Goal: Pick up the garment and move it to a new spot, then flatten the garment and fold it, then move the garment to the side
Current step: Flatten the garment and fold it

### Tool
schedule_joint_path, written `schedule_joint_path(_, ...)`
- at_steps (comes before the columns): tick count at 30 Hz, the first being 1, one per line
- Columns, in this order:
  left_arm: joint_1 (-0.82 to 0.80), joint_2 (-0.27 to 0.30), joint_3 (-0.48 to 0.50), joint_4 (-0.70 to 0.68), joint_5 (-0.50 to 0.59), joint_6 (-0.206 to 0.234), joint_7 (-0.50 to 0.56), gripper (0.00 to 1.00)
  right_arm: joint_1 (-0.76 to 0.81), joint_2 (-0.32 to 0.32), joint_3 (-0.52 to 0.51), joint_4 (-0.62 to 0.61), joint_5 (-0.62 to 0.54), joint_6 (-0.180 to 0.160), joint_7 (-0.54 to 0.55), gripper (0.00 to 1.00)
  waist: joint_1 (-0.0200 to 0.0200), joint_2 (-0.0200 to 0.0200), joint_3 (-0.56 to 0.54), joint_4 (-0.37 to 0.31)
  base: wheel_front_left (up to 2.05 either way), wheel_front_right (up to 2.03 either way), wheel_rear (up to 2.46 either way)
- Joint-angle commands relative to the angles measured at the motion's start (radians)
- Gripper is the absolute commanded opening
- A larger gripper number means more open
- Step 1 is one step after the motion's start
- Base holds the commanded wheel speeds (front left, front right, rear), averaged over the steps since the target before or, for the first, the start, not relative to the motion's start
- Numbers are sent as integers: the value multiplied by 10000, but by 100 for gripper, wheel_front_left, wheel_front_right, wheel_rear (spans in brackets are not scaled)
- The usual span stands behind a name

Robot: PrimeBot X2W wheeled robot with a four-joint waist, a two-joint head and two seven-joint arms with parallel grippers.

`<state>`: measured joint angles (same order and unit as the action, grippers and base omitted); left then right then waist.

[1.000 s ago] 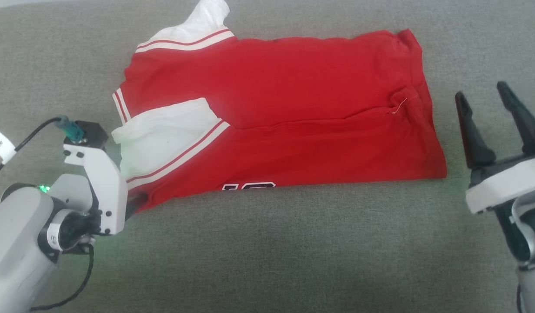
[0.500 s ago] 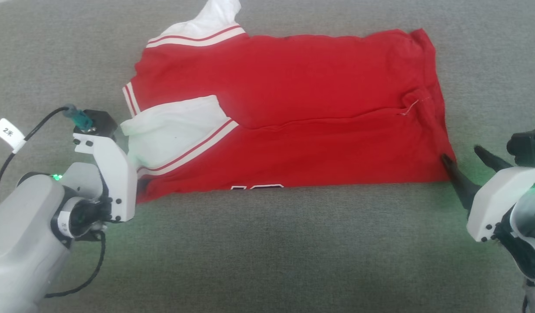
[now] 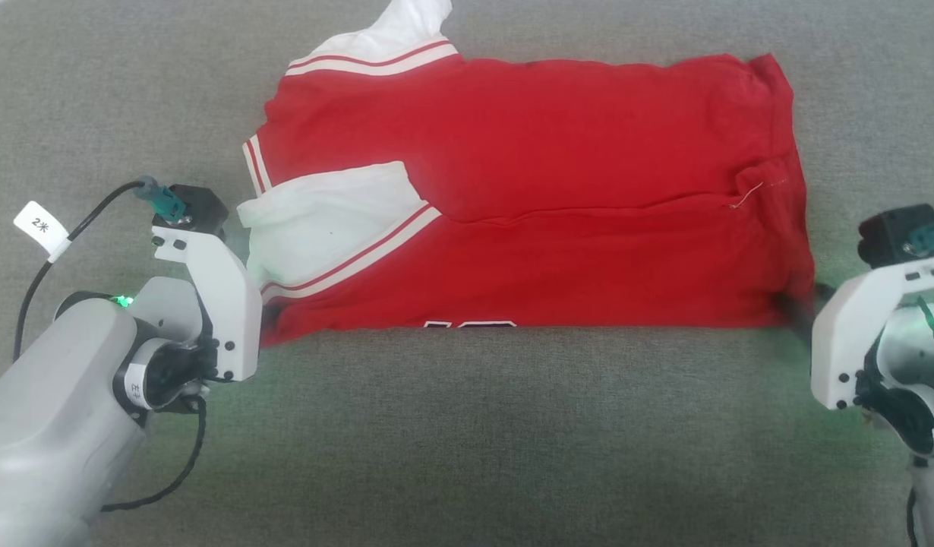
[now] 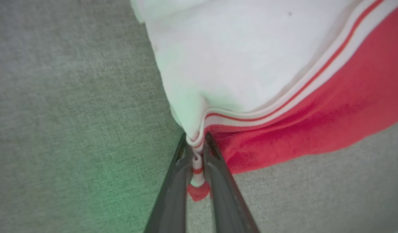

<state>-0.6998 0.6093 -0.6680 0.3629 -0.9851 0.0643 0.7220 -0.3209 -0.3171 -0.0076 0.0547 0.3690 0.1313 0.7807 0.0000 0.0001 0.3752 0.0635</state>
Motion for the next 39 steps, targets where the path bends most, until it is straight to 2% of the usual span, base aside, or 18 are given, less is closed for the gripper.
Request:
schedule_joint_path(1,382,-333,-368,239,31,-87,57,0,19,-45,204,283,-173,-12,181,0,0,-1,-10,32,0,0,0)
schedule_joint_path(8,355,-191,-253,184,-19,-141,-61,0,-208,-343,237,390,-46,-20,262,0,0,-1,-151,96,0,0,0)
schedule_joint_path(13,427,105,-130,-99,-108,-26,80,0,-123,-697,437,-10,152,-18,420,0,0,-1,-335,122,0,0,0)
schedule_joint_path(20,845,843,31,-1259,-180,497,432,0,520,-1458,595,-941,713,-17,1082,0,0,-1,-663,187,0,0,0)
schedule_joint_path(28,1885,1732,88,-3048,-252,1365,797,0,1759,-2099,407,-2100,1312,-17,1834,0,0,-1,-828,197,0,0,0)
schedule_joint_path(34,2822,2157,127,-4134,-433,1982,777,0,2883,-1989,104,-2673,1650,-17,2339,0,0,-1,-788,178,0,0,0)
schedule_joint_path(39,3314,2178,49,-4225,-487,2133,706,0,3331,-1705,116,-2625,1560,-17,2226,0,0,-1,-726,132,0,0,0)
